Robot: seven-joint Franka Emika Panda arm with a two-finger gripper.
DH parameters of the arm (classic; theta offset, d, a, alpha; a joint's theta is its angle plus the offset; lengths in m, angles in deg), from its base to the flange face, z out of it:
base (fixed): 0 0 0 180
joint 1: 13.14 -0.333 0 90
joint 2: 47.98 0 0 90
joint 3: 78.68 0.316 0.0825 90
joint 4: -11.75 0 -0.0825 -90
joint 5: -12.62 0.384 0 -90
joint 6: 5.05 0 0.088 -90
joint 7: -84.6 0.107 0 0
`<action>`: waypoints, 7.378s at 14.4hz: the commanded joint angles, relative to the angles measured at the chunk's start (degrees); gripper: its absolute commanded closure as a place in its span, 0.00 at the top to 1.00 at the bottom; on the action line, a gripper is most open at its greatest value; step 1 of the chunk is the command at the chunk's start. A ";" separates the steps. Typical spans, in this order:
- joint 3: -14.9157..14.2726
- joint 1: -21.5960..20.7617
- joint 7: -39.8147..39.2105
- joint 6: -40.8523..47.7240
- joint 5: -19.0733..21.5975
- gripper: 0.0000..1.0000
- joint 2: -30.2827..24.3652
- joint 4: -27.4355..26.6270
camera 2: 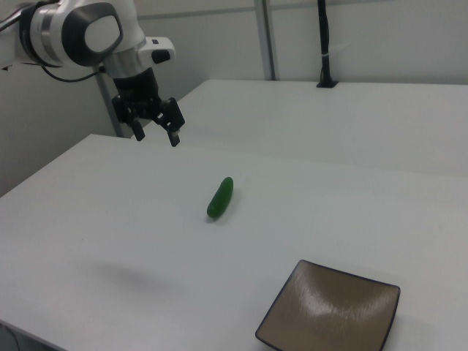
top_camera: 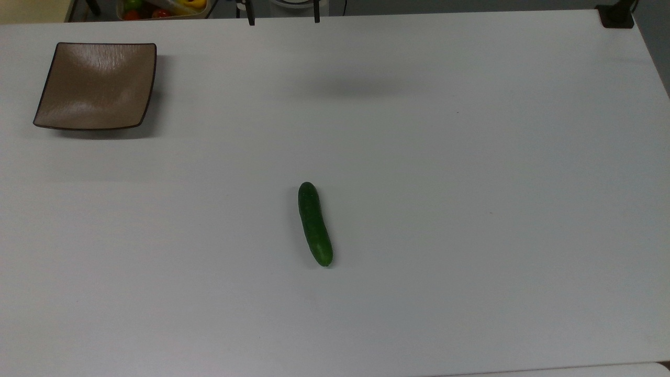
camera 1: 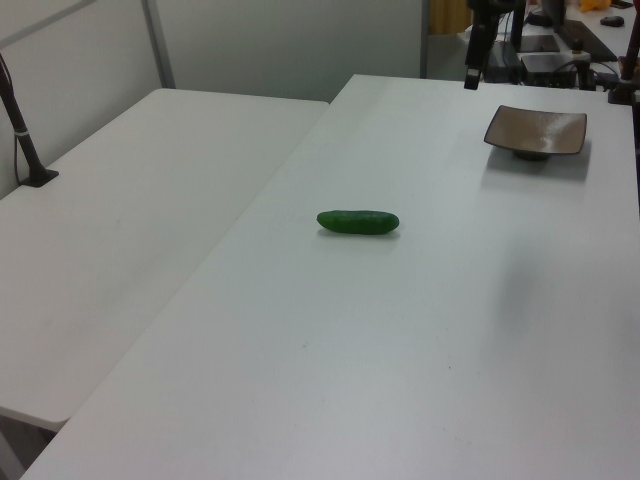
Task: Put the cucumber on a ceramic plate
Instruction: 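Move the open gripper down over the green cucumber, then lower the gripper around the cucumber and close on it, then lift the cucumber and carry it toward the brown square plate, then lower the cucumber onto the plate and open the gripper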
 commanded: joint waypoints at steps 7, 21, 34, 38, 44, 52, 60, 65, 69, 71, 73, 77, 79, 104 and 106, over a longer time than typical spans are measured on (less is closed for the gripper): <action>-0.15 -0.25 -1.17 -1.36 -0.12 1.00 -0.18 -0.29; 0.02 -1.48 -0.73 -8.65 3.83 1.00 11.85 6.21; 0.02 -1.56 -0.03 -28.59 1.19 1.00 32.24 14.47; 0.11 -2.70 -0.20 -30.19 -1.17 1.00 34.88 14.47; 0.20 -2.88 2.34 -33.79 -2.14 1.00 37.79 14.38; 0.20 -3.93 2.52 -37.13 -4.95 1.00 40.86 14.03; 0.29 -4.02 2.43 -37.13 -8.56 0.44 42.09 13.68; 0.29 -3.76 2.34 -36.96 -8.30 0.11 40.96 13.68; 0.29 -3.59 2.26 -36.26 -7.42 0.11 36.49 12.11; 0.29 -2.89 2.43 -35.91 -5.68 0.11 32.80 10.61; 0.20 -2.79 2.08 -33.63 -3.04 0.11 28.94 9.03; -0.24 -2.00 1.99 -27.66 0.48 0.12 21.37 6.13; -0.42 -1.92 1.82 -24.14 0.49 0.12 17.77 4.55; -16.14 21.02 -46.70 -20.76 2.16 0.18 9.92 -12.32; -16.41 21.11 -47.14 -25.60 2.16 0.20 11.76 -15.22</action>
